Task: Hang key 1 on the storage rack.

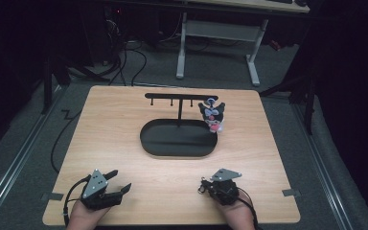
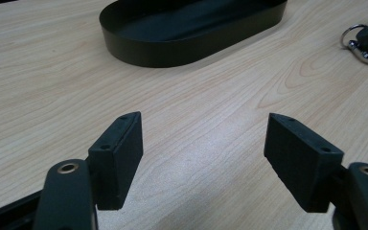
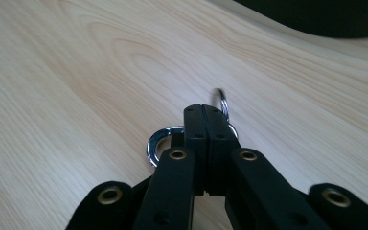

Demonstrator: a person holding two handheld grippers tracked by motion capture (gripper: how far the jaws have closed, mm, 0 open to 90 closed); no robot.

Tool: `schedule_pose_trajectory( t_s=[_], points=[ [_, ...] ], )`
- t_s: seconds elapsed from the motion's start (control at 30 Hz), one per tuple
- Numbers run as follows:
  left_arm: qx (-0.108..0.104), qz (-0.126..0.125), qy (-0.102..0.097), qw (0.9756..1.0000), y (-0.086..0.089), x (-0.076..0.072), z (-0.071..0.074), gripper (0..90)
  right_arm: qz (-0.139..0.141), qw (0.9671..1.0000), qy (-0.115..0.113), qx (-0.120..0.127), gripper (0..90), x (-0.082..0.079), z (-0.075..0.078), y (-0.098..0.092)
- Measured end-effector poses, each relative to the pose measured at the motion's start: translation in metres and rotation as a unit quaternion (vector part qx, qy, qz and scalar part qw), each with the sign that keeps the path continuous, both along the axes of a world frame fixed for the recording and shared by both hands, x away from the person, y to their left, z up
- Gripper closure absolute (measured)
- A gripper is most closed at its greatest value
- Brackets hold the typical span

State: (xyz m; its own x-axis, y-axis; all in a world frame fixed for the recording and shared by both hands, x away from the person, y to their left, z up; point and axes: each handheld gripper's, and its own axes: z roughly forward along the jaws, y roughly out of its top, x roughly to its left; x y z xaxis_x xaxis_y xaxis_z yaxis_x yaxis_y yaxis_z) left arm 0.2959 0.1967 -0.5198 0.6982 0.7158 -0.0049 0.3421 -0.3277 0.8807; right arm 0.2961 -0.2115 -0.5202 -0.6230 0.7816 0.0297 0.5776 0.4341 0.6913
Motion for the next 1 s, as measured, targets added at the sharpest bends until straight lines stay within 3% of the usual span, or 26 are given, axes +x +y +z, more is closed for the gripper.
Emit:
schedule_pose_trajectory(
  t_s=[0.27, 0.4, 0.5, 0.6, 0.67, 0.77, 0.87, 1.0],
  points=[
    [0.003, -0.002, 0.004, 1.0000, -0.002, 0.001, -0.002, 30.3, -0.062, 0.9980, 0.007, 0.011, 90.0, -0.010, 0.001, -0.066],
    [0.006, -0.004, 0.005, 1.0000, -0.005, 0.001, -0.002, 30.3, -0.077, 0.9968, 0.009, 0.021, 89.1, -0.015, 0.002, -0.084],
    [0.007, -0.004, 0.005, 1.0000, -0.005, 0.000, -0.002, 30.3, -0.088, 0.9952, -0.004, 0.041, 88.1, -0.020, 0.008, -0.090],
    [0.006, -0.002, 0.004, 1.0000, -0.004, 0.000, -0.002, 30.4, -0.110, 0.9930, -0.020, 0.037, 90.0, -0.028, 0.016, -0.099],
    [0.006, -0.002, 0.005, 1.0000, -0.004, 0.001, -0.002, 30.5, -0.125, 0.9918, -0.006, 0.029, 90.0, -0.032, 0.015, -0.104],
    [0.007, -0.003, 0.004, 1.0000, -0.004, 0.001, -0.002, 30.5, -0.122, 0.9921, 0.018, 0.025, 90.0, -0.034, 0.006, -0.108],
    [0.009, -0.005, 0.003, 0.9999, -0.005, 0.000, -0.002, 30.5, -0.113, 0.9930, 0.025, 0.021, 90.0, -0.034, 0.004, -0.101],
    [0.011, -0.004, 0.003, 0.9999, -0.004, 0.001, -0.003, 30.5, -0.107, 0.9939, 0.024, 0.004, 90.0, -0.022, 0.000, -0.089]
  ],
)
